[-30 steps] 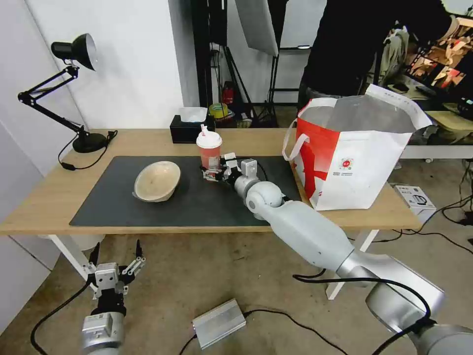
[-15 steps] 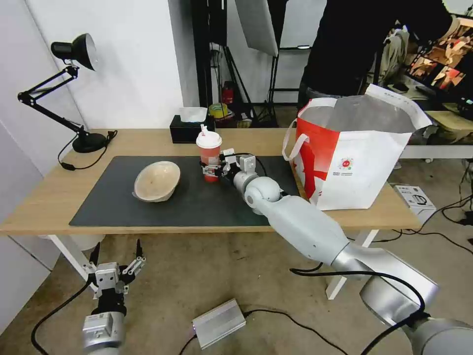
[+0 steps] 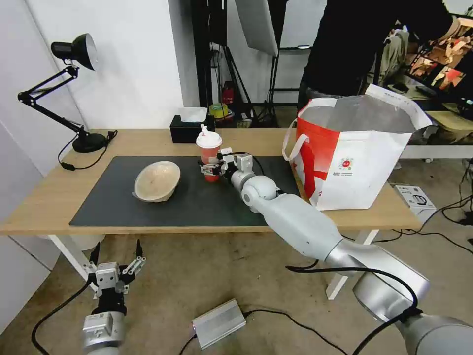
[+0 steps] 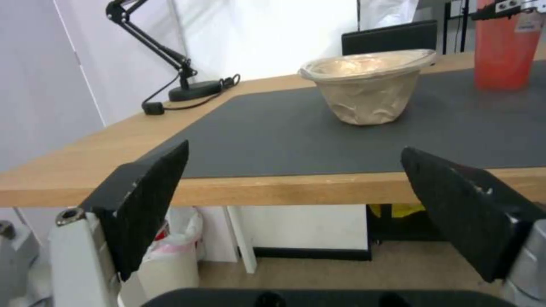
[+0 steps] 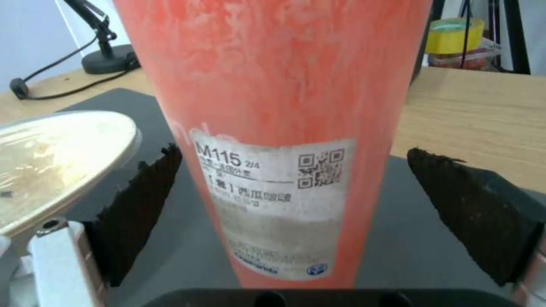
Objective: Pick up the trash from the table and place it into the takeout bag.
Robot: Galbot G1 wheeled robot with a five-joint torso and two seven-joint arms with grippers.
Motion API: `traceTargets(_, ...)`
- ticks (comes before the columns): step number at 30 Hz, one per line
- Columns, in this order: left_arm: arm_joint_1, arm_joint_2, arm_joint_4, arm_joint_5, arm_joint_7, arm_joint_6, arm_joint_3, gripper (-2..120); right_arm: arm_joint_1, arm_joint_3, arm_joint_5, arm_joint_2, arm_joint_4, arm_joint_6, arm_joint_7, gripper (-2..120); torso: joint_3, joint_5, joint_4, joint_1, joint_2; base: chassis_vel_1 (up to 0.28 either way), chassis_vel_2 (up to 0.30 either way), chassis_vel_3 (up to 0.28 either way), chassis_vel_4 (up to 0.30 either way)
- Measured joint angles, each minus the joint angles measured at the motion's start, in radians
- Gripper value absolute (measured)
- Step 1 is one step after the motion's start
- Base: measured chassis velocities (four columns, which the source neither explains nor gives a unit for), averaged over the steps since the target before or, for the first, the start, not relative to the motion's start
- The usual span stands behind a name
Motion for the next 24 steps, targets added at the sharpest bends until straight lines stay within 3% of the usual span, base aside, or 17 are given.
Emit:
traceTargets(15,-0.002,0.001,0.002,0.0,0.0,0.0,0.0,100,0.02,0.008,-0.024,0.06,-0.086,0.024,-0.015,100,0.0,0.0,0.0,0.0,0.0,0.0,0.0,0.0,0.0)
traceTargets(20,-0.002,0.0,0.003,0.0,0.0,-0.001,0.001,100,0.026,0.015,-0.035,0.076,-0.119,0.035,-0.027,92,0.0,0.0,0.0,0.0,0.0,0.0,0.0,0.0,0.0)
traceTargets(24,0.0,-0.001,0.005,0.0,0.0,-0.002,0.004,100,0.026,0.023,-0.043,0.086,-0.138,0.042,-0.036,77,0.0,0.0,0.0,0.0,0.0,0.0,0.0,0.0,0.0)
